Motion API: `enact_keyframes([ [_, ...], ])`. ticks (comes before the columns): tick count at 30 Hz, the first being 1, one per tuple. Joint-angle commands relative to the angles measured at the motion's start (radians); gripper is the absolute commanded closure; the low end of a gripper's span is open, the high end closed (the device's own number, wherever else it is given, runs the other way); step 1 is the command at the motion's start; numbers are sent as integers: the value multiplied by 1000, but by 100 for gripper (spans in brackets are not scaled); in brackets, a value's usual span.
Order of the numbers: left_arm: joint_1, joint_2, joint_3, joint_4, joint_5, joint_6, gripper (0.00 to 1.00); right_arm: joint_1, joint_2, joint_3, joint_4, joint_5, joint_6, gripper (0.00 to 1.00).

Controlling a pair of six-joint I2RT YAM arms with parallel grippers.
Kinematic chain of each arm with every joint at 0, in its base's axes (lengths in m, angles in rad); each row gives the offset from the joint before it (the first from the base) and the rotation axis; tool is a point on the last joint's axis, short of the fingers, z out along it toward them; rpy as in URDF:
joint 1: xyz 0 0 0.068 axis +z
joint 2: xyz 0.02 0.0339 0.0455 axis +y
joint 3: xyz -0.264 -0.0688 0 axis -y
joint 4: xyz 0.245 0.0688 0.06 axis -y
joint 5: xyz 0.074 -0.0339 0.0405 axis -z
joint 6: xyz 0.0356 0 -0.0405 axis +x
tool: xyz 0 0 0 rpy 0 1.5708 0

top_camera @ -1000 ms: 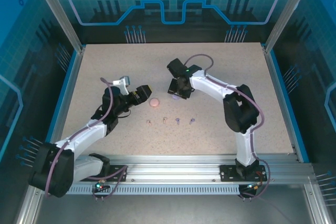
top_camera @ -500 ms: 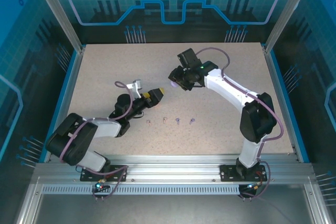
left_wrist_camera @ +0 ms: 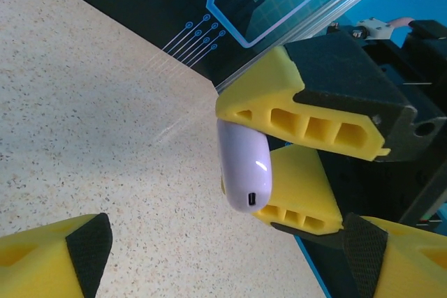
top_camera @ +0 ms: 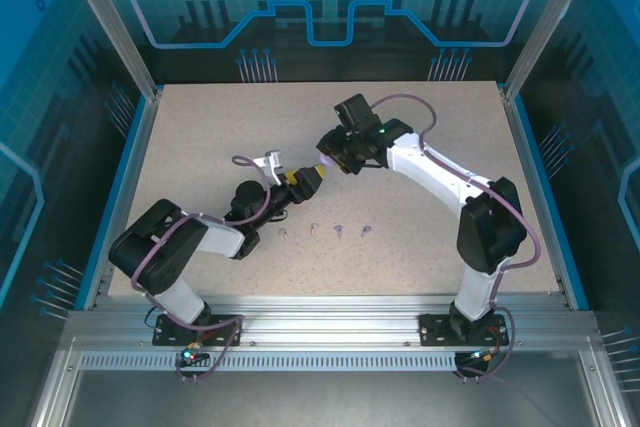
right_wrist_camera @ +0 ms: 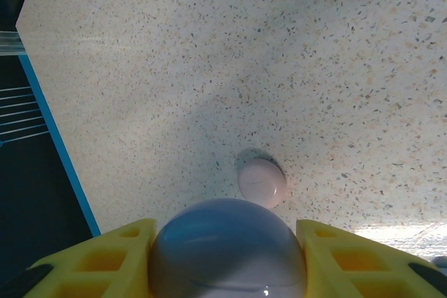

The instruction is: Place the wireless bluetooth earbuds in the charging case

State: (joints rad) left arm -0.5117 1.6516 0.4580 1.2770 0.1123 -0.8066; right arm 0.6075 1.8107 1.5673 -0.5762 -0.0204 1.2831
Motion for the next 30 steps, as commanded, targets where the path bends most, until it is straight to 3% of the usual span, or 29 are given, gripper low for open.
enact_keyframes([
  [1,-10,43,38,81,-20,9,14,17,-39,-12,16,-10,20,54],
  [30,-25,149,132,121,-60,7,45,39,-55,-39,56,-13,42,54],
])
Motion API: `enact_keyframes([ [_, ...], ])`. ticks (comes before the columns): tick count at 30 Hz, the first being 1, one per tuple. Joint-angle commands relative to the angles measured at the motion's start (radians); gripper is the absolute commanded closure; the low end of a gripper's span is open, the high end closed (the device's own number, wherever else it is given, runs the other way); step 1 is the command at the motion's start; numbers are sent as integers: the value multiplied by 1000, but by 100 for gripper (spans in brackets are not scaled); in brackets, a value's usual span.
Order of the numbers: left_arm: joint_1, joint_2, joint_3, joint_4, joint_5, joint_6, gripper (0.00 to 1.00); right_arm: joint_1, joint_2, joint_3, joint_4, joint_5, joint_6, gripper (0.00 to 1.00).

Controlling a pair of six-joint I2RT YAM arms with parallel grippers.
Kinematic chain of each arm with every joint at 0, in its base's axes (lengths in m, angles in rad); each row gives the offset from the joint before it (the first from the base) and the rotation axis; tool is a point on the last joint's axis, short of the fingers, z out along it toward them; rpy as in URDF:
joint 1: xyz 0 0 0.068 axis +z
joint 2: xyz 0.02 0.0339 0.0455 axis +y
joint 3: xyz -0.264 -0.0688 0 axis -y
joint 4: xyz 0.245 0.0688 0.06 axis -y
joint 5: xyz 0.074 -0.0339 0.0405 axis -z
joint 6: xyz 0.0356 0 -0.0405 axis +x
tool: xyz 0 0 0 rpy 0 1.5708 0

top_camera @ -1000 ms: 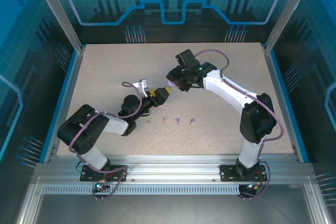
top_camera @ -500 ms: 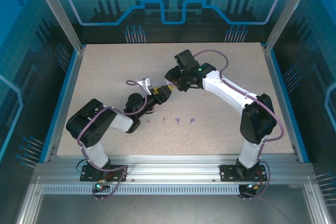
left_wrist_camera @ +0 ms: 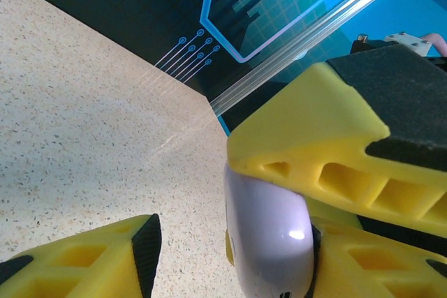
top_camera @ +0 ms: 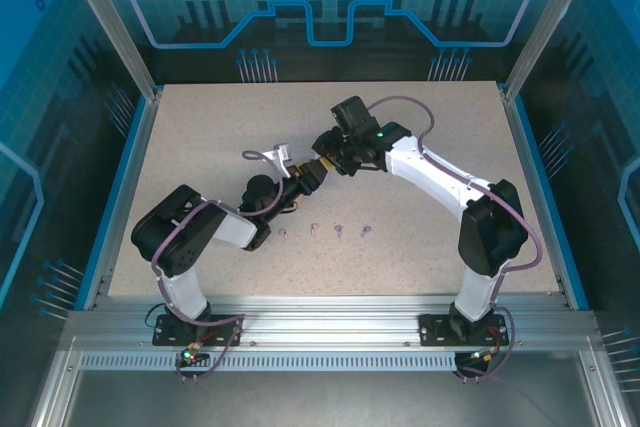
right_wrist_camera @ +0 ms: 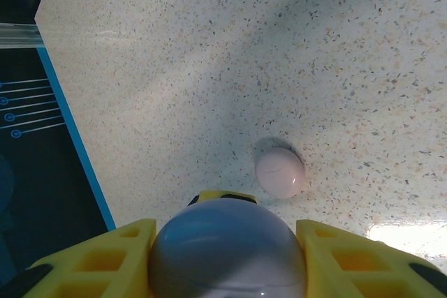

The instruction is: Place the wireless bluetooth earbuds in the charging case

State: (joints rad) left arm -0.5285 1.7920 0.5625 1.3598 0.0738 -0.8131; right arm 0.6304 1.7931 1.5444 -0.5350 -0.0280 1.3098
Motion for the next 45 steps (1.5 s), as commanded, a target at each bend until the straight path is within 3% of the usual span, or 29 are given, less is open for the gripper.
enact_keyframes([
  [1,-9,11,29,38,-24,13,45,17,-37,-16,15,-6,16,54],
  [11,-13,21,48,39,-30,9,57,20,-40,-28,30,-6,28,54],
  [24,-22,9,50,38,-45,10,88,20,-47,-35,40,7,40,53],
  [28,-25,6,48,38,-43,8,99,18,-50,-29,43,9,45,48],
  [34,-24,1,48,39,-29,-13,100,-10,-82,-34,56,25,43,26],
  [39,-11,-14,37,39,51,-53,100,-80,-177,-68,31,43,-40,20],
  [45,46,-47,41,-9,271,-114,100,-189,-346,-252,62,-2,-242,19],
])
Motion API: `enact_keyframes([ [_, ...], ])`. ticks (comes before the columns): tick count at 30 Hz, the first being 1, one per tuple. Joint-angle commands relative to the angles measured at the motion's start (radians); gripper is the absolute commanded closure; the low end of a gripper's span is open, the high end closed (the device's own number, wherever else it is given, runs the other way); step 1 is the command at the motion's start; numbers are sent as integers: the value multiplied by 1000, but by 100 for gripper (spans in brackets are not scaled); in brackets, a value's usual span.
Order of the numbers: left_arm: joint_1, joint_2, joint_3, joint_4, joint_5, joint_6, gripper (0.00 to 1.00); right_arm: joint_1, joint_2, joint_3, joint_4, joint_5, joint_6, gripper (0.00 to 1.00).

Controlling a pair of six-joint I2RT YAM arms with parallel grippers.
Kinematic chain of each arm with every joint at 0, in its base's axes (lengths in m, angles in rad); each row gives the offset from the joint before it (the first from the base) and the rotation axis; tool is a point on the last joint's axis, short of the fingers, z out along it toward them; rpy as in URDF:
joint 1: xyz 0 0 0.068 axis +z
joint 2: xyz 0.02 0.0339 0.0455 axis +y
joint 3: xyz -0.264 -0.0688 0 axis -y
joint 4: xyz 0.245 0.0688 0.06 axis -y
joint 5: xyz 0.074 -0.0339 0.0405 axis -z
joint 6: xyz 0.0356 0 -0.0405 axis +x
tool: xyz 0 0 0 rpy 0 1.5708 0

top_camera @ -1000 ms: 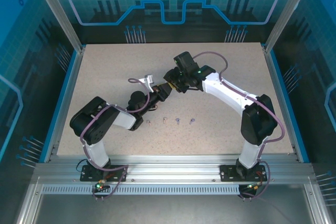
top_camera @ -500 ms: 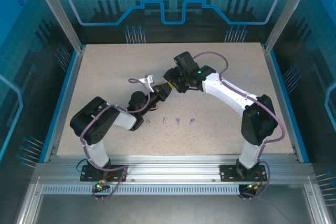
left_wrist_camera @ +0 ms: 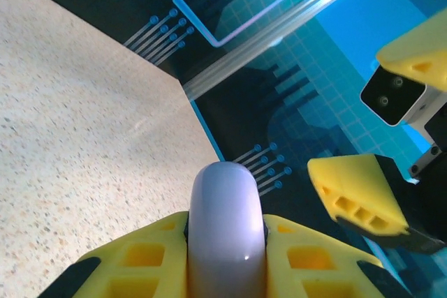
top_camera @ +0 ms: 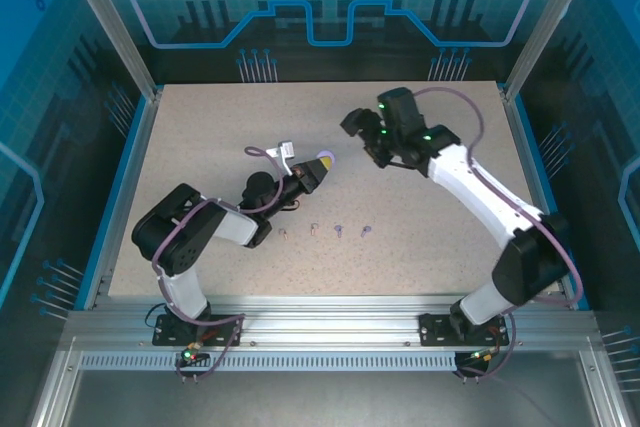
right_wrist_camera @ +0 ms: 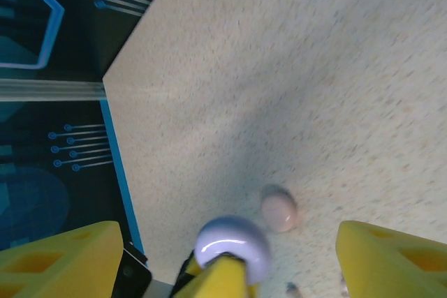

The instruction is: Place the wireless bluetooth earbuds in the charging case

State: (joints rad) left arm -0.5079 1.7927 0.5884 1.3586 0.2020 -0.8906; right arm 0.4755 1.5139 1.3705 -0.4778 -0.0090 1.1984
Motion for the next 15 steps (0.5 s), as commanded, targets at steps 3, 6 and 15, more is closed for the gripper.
enact_keyframes([
  [3,43,-84,40,-95,268,-5,100,-75,-147,-182,26,-42,-221,19],
  [6,54,-112,73,-192,378,53,100,-92,-219,-262,27,-57,-263,18],
  [15,76,-171,147,-410,591,194,100,-79,-303,-412,147,-161,-134,18],
])
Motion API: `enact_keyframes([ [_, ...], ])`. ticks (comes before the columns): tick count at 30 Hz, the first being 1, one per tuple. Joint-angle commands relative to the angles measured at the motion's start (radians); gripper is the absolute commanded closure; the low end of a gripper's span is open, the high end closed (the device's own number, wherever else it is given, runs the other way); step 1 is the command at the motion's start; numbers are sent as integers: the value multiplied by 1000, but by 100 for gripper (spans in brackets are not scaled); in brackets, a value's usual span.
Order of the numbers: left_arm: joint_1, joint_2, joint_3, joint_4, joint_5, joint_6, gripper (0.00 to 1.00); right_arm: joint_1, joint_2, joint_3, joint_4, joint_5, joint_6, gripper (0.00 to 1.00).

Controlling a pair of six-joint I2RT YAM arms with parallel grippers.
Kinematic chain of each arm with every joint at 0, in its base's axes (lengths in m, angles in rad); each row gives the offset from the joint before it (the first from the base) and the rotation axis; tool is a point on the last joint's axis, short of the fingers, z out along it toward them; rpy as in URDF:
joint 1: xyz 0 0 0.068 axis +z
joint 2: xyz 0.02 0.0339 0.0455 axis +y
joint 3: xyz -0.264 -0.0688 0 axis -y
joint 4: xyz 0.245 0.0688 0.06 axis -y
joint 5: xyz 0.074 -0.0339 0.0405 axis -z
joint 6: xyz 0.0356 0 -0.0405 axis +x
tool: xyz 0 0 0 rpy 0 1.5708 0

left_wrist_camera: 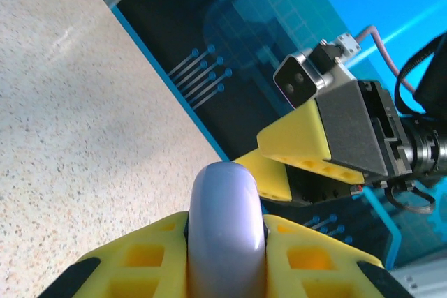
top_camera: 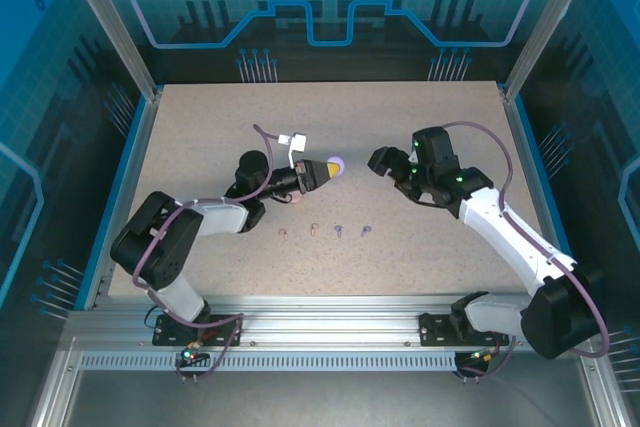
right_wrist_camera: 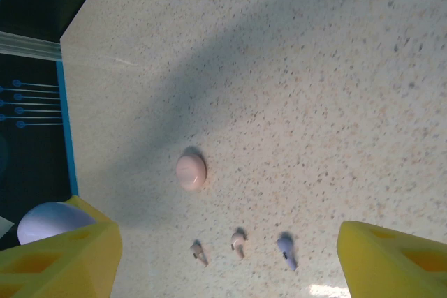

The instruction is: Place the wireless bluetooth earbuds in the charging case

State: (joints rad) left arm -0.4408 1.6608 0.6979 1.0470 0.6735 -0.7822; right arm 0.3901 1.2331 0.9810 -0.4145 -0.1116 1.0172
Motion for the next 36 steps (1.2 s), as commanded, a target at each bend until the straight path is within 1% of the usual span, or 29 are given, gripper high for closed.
enact_keyframes([
  [1,9,-46,46,-134,135,105,100,12,-21,-24,97,-69,61,18],
  [4,9,-73,46,-197,136,158,100,33,-16,-25,120,-76,116,18],
  [8,8,-99,47,-260,126,210,100,78,-7,-25,155,-46,193,18],
  [11,9,-107,42,-251,119,209,100,107,11,-21,187,-39,209,18],
  [16,9,-109,33,-226,114,194,100,113,32,-15,192,-60,146,19],
  [24,10,-107,28,-196,100,184,100,135,34,-41,215,-44,204,21],
  [28,10,-99,37,-194,101,167,100,138,33,-44,237,-75,141,23],
  [32,10,-93,44,-181,105,149,100,130,4,-57,248,-114,-16,23],
  [36,10,-91,48,-177,116,138,100,106,-18,-95,291,-179,-123,24],
])
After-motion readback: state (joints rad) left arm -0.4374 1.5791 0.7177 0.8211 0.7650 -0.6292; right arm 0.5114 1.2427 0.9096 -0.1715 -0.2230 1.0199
